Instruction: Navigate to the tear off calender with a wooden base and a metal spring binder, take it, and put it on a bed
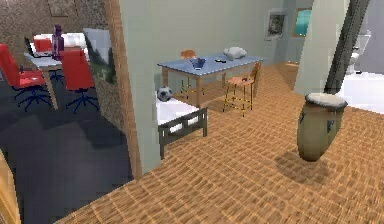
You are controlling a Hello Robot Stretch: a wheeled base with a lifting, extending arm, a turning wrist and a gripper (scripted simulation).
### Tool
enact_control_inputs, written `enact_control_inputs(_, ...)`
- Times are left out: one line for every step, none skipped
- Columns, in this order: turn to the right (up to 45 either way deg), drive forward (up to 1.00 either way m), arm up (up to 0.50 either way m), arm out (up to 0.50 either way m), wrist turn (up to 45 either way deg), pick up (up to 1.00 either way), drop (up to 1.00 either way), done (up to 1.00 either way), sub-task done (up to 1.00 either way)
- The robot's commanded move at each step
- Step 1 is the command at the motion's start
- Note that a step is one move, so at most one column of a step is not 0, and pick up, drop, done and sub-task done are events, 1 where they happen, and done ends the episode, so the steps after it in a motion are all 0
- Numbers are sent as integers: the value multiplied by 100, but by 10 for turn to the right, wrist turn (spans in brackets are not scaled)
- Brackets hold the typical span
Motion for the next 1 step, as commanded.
enact_control_inputs(-150, 0, 0, 0, 0, 0, 0, 0, 0)
